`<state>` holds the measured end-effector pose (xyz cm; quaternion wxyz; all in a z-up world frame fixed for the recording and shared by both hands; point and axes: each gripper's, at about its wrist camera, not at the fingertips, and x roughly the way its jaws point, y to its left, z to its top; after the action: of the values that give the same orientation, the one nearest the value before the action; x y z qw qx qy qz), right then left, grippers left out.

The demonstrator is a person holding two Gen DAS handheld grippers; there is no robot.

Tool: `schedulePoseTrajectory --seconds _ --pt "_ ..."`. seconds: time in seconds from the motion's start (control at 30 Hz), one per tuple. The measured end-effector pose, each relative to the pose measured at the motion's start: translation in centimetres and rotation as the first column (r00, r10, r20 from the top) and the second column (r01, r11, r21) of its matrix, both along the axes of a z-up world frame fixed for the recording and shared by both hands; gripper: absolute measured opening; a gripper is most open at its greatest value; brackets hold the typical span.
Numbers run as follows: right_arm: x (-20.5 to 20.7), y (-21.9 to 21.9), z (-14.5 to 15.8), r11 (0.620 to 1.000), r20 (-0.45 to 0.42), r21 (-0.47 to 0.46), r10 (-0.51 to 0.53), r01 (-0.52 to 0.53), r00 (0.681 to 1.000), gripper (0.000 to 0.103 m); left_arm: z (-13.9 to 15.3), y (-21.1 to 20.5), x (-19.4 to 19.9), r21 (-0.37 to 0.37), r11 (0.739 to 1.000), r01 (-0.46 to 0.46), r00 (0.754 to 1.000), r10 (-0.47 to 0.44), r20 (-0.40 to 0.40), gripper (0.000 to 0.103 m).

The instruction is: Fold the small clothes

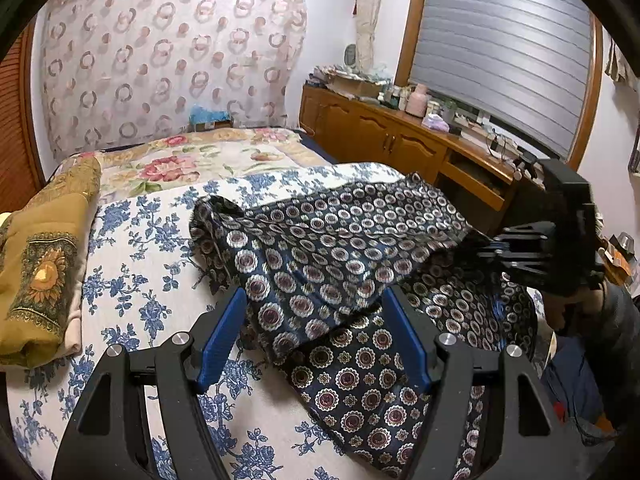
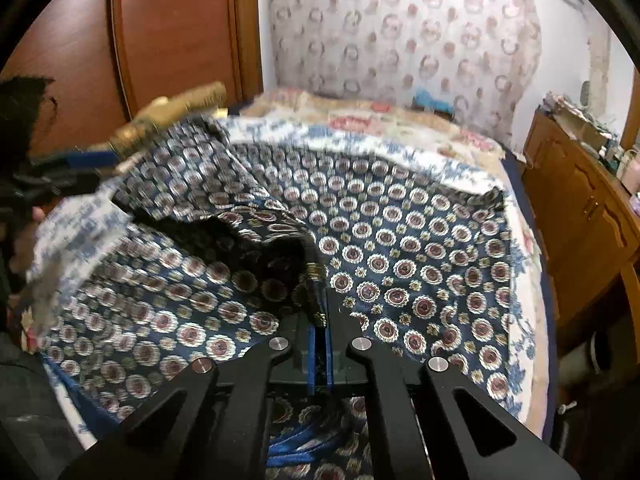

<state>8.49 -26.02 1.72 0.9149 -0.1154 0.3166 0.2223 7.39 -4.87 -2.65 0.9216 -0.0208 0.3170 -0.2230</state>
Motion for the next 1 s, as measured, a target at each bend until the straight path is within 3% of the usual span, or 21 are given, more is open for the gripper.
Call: schedulePoseTrajectory --seconds 0.2,0.47,1.0 --pt "-4.2 -2.1 1.4 0.997 0.073 0.059 -0.056 0.052 0.996 0.002 0.4 -0.3 -0.5 0.001 1.000 0.007 1.000 -0.007 0.019 0.071" --pt "-7.4 -4.9 1.9 0.991 0.082 0.035 -0.135 0.133 0.987 0.002 0.6 -1.0 -0.7 0.007 1.000 0.024 1.000 -0.024 0.020 0.072" --pt "-9.1 -6.2 1.7 0.970 0.019 -0.016 -0.241 0.241 0.970 0.002 1.2 -1.9 -1.6 0.018 0.999 0.027 0.998 -0.028 0.060 0.072"
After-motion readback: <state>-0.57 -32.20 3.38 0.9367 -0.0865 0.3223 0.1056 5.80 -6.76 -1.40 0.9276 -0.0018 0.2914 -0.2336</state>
